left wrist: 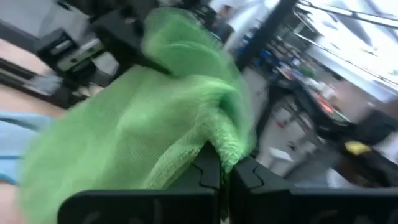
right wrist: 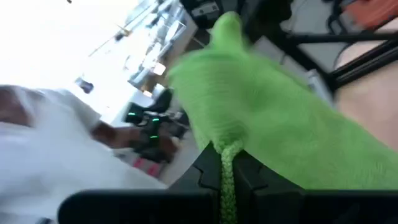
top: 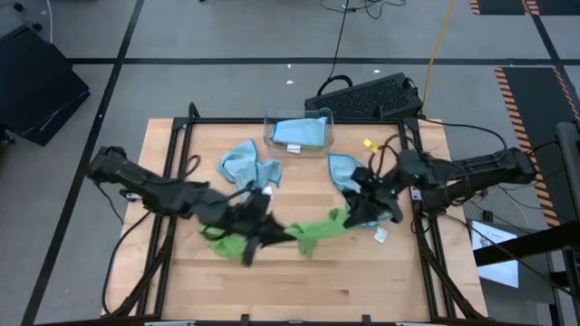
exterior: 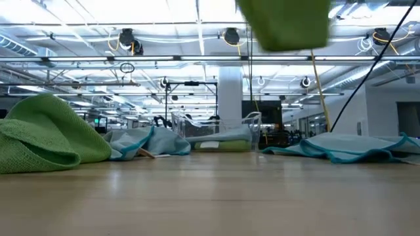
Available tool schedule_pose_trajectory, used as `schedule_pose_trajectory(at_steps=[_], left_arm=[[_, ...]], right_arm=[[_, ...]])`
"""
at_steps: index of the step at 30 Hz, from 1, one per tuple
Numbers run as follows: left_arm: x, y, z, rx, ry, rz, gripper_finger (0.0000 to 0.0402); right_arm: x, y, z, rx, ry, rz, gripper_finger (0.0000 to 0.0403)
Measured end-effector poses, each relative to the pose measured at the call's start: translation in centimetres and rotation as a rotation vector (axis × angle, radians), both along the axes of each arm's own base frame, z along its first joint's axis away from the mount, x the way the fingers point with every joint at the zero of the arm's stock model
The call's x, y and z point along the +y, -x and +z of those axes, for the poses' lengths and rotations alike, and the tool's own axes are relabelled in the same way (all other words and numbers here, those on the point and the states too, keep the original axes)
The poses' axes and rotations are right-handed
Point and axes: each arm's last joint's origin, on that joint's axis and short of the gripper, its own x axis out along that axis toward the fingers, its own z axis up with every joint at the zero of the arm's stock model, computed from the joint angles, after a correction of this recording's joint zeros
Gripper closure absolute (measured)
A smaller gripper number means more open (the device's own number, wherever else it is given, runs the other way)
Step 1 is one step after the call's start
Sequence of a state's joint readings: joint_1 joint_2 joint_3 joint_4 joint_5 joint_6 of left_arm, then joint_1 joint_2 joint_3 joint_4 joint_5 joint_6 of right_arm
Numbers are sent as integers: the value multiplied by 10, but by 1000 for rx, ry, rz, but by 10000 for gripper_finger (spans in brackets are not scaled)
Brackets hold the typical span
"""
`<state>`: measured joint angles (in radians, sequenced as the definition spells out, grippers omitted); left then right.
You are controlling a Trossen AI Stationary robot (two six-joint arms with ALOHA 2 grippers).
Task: Fold microfiber towels
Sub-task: Fold the right green microfiber cloth
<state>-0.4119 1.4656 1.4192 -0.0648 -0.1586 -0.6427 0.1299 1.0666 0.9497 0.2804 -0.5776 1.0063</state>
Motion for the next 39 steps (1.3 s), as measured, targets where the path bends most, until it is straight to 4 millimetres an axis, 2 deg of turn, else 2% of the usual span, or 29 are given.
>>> schedule_pose_trajectory(at_steps=[3,7,9,12,16,20,25,27,31,35,39], left_arm=[[-12,11,10,66,-19,-43,401],[-10,13,-5,188,-134,-44,401],[-1,9,-24,264,-194,-13,401],[19,0,-65,404,-270,79,401],[49,-2,-114,519,-283,163,401],[82,2,-167,606,-270,257,401],[114,7,-198,548,-196,371,401],[123,7,-200,502,-165,394,401],[119,2,-188,431,-54,306,401],[86,-9,-145,260,34,123,401],[42,-13,-99,136,52,-70,401]], right_arm=[[11,3,4,42,-71,-15,403],[13,-4,-13,141,7,-127,403],[10,-8,-28,198,124,-230,403],[-2,-11,-59,342,334,-413,403],[-26,-9,-103,478,545,-656,403],[-50,-4,-141,471,616,-763,403],[-71,7,-182,410,531,-759,403],[-75,14,-191,427,479,-736,403],[-73,14,-180,376,337,-575,403],[-53,8,-142,261,176,-359,403],[-29,5,-99,201,37,-292,403]])
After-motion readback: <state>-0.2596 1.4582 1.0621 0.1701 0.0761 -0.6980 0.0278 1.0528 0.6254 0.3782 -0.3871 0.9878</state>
